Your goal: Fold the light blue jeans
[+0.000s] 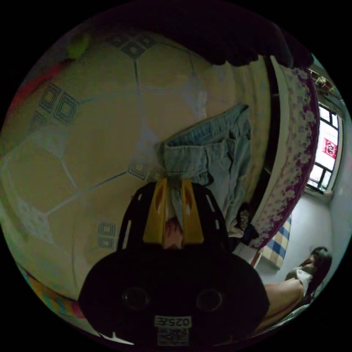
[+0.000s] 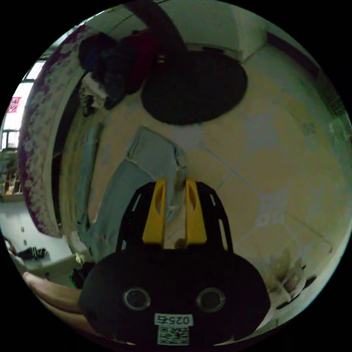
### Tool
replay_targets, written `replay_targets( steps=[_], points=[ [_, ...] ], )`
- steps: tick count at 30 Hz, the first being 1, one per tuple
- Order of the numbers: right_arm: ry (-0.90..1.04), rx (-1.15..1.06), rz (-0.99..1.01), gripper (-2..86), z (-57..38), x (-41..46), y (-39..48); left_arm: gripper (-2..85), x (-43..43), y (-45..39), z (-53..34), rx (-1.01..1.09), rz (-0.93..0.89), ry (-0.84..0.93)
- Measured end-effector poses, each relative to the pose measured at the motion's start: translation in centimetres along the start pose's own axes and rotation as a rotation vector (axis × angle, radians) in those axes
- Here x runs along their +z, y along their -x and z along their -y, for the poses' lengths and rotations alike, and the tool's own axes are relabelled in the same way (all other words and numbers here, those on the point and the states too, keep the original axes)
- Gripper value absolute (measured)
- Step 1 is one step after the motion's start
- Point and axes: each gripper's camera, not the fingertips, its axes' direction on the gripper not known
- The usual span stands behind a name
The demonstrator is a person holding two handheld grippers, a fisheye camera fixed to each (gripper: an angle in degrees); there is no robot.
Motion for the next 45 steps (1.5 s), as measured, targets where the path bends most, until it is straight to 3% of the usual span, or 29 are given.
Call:
replay_targets(
  steps=[3, 5, 6, 8, 11, 14, 19, 23, 27, 30, 32, 37, 41, 45],
  points=[
    [-0.184, 0.067, -0.117, 10.6, -2.4, -2.6, 2.8, 2.8, -1.4, -2.5, -1.2, 0.0, 0.15, -0.074],
    [-0.291, -0.188, -0.082, 10.0, -4.4, -3.8, 9.4, 2.3, -2.7, -6.4, -2.9, 0.118, 0.3, -0.227],
    [-0.284, -0.286, -0.06, 9.8, -4.8, -3.4, 11.6, 2.3, -2.8, -7.7, -3.3, 0.166, 0.33, -0.259],
    [-0.142, -0.62, 0.013, 9.5, -4.8, -0.1, 20.3, 2.2, -0.8, -14.0, -4.1, 0.469, 0.364, -0.311],
    [-0.018, -0.929, 0.146, 9.4, -4.0, 5.6, 30.2, 2.1, 5.3, -21.5, -3.2, 0.84, 0.356, -0.238],
    [0.01, -1.076, 0.108, 11.2, -0.6, 9.9, 38.1, 0.9, 12.6, -27.8, -0.3, 1.017, 0.439, -0.174],
    [0.023, -1.144, 0.055, 13.3, 8.4, 12.7, 45.8, -0.9, 20.7, -34.7, 4.1, 1.092, 0.539, -0.098],
    [0.084, -1.081, 0.076, 13.0, 15.3, 15.4, 49.4, -0.6, 23.9, -36.1, 7.1, 0.929, 0.553, -0.016],
    [0.056, -1.074, -0.052, 8.4, 15.8, 18.6, 51.1, -0.4, 24.5, -35.6, 6.6, 0.848, 0.524, 0.03],
    [-0.113, -1.048, -0.16, 2.3, 14.4, 19.9, 51.7, -0.1, 24.8, -35.7, 2.9, 0.937, 0.336, 0.106],
    [-0.189, -1.059, -0.211, 0.2, 14.1, 20.5, 52.5, 0.2, 27.5, -37.0, -1.1, 1.078, 0.259, 0.261],
    [-0.146, -1.015, -0.225, -0.8, 16.7, 20.4, 52.7, -0.9, 34.7, -40.5, -5.5, 1.279, 0.359, 0.364],
    [-0.198, -1.017, -0.417, -1.0, 19.9, 20.2, 51.0, -1.3, 37.0, -42.0, -5.6, 1.271, 0.356, 0.433],
    [-0.176, -1.002, -0.355, -0.9, 22.4, 19.4, 48.5, -1.0, 37.2, -41.5, -5.3, 1.277, 0.32, 0.603]
  ],
)
